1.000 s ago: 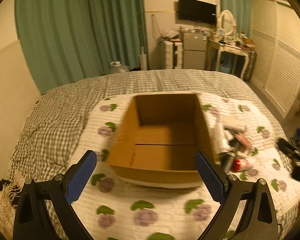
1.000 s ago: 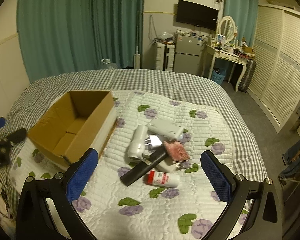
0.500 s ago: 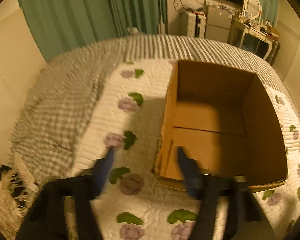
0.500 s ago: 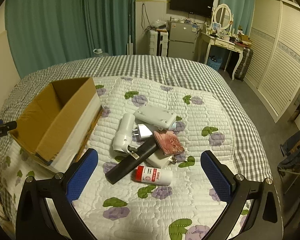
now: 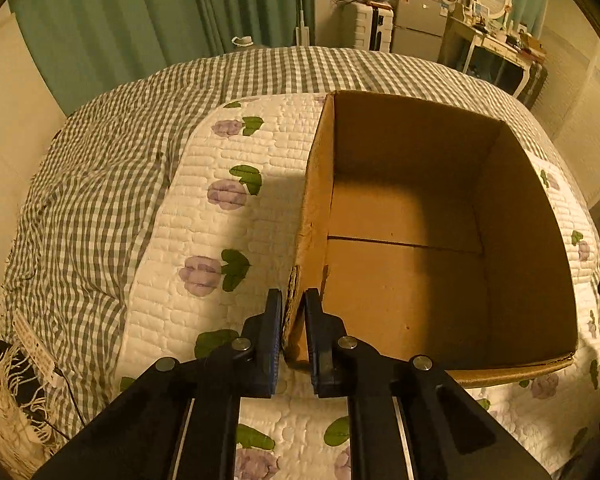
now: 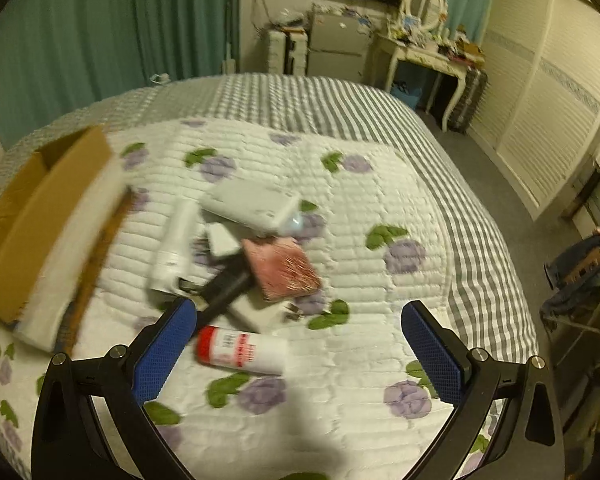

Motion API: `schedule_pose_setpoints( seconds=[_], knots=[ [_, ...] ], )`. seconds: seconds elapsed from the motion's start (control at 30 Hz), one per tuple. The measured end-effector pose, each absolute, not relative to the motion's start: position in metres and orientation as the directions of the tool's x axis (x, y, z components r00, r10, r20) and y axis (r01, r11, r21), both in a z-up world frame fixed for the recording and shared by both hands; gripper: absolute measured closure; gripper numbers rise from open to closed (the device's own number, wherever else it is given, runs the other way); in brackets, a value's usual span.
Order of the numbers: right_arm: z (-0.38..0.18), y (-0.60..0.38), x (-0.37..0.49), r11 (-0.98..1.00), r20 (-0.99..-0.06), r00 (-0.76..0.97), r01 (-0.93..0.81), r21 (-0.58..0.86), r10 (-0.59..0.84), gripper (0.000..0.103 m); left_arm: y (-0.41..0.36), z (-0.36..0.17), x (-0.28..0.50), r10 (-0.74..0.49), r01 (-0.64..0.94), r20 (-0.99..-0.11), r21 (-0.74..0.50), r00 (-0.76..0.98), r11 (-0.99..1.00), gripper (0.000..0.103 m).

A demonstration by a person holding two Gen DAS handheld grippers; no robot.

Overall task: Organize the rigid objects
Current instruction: 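Reach the right tool to the red-capped white bottle and grasp it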

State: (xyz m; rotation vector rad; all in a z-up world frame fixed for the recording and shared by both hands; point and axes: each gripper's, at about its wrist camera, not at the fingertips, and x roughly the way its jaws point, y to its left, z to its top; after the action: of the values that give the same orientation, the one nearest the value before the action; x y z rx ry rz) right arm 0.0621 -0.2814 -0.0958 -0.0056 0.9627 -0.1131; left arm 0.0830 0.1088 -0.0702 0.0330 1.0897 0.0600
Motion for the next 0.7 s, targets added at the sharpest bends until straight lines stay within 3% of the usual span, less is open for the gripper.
schedule_pose_setpoints(
  seconds=[0.27,0.7],
  knots=[
    [-0.143,-0.27,0.071,1.0,-0.895,0.446,0.018,0.015,0.006,0.0,0.108,-0.069,0.082,0.081,-0.032,-0.884,0.075,0.461,0.997,0.092],
    [-0.191,-0.245,0.097,1.0,-0.954,0.299,0.028,0.007,-0.002,0.0,0.107,-0.07,0.081,0.084,-0.03,-0.884,0.079,0.46,0.996,0.092]
  ],
)
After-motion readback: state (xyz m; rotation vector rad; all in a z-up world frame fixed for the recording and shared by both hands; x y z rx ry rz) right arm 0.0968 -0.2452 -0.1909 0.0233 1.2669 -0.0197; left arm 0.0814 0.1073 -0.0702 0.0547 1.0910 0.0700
